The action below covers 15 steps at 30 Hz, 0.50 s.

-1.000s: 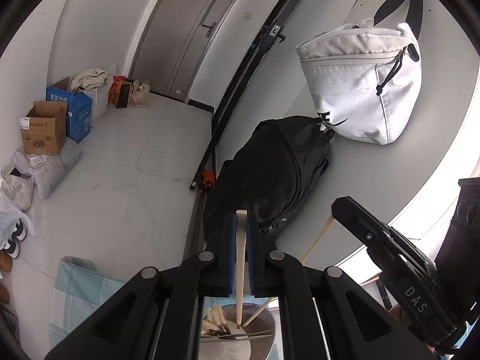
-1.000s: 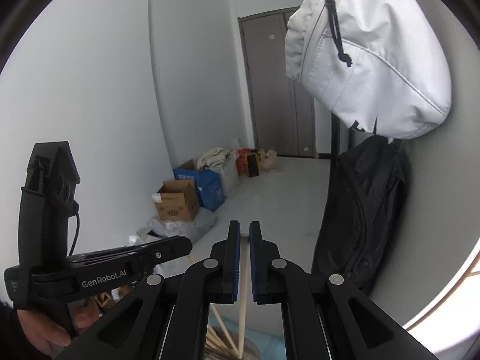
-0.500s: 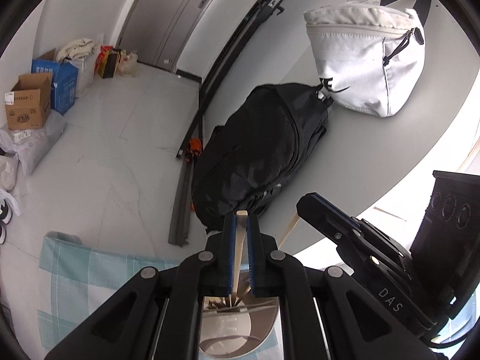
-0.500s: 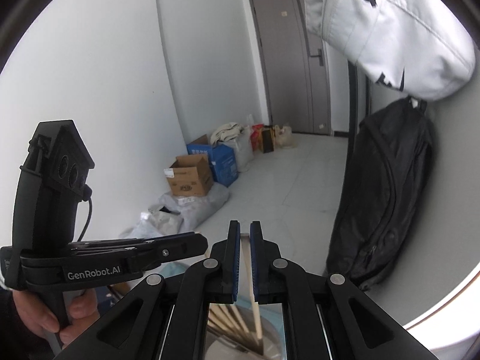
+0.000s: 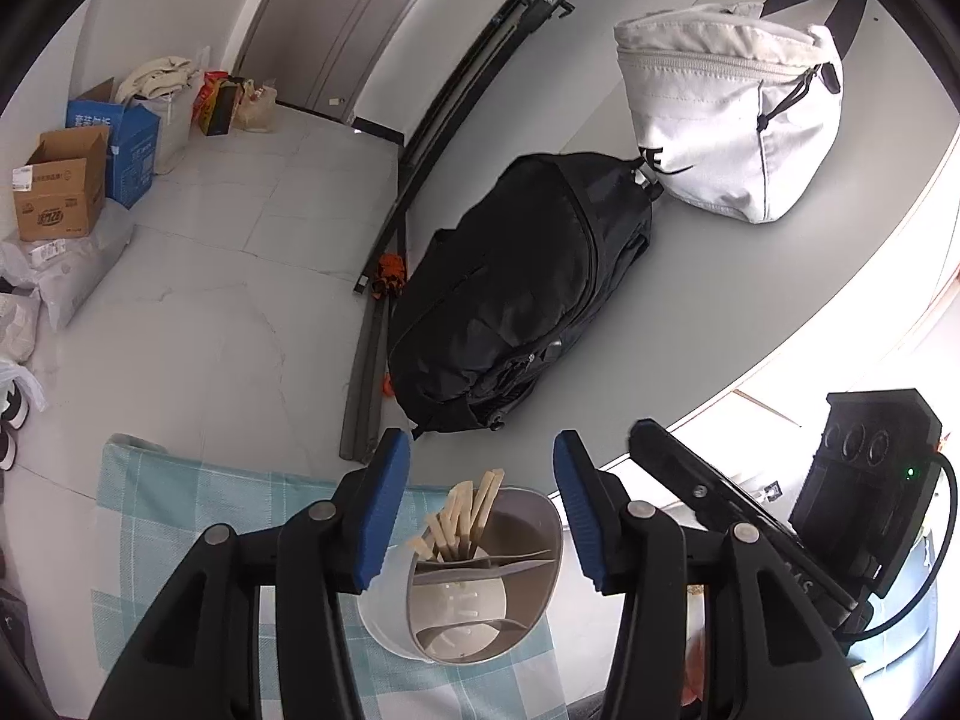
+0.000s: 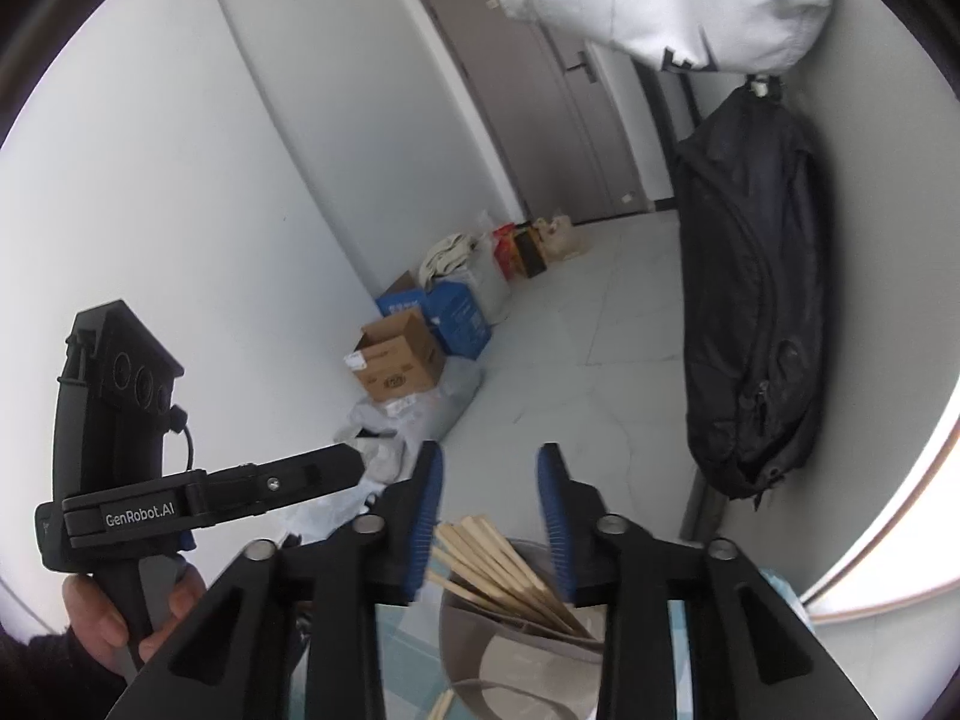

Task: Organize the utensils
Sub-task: 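Open both tools to drop the chopsticks into the holder, then move both open tools back down toward the last chopsticks on the cloth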

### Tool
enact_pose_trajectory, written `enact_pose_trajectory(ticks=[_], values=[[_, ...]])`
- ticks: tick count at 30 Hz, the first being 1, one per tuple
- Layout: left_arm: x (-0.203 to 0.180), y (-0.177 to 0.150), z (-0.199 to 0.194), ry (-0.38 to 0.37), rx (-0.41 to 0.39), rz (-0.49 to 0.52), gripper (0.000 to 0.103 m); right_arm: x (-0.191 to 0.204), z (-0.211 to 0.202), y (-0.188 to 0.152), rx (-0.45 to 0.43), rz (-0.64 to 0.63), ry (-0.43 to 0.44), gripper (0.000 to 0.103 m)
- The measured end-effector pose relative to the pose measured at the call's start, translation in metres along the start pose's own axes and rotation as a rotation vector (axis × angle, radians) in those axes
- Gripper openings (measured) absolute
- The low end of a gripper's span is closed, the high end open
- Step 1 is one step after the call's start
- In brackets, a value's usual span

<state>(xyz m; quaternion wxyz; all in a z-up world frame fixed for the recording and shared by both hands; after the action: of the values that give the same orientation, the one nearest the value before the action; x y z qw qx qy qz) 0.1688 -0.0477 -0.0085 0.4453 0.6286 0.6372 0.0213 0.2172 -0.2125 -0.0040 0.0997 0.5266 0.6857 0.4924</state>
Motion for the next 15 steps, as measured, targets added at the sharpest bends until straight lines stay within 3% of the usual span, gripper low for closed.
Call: enact_pose_trajectory(ticks=[3, 15], values=[[-0.002, -0.001, -0.011, 0.032, -0.030, 0.007, 0.054, 0.003, -0.010, 0.000, -0.018, 0.012, -0.004, 0.042], [-0.005, -0.009, -0.049, 0.086, -0.089, 0.030, 0.056, 0.035, -0.044, -0.011, -0.057, -0.015, -0.002, 0.055]])
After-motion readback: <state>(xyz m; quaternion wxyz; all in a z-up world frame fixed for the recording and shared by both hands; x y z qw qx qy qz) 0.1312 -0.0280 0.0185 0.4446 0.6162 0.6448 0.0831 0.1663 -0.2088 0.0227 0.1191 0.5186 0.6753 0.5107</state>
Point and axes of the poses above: each gripper's, at about its wrist camera, not at the fingertips, and z roughly the way its jaws point, x to its left, y to its top, the point moved 7 cm from there along z, roughly the way its jaws point
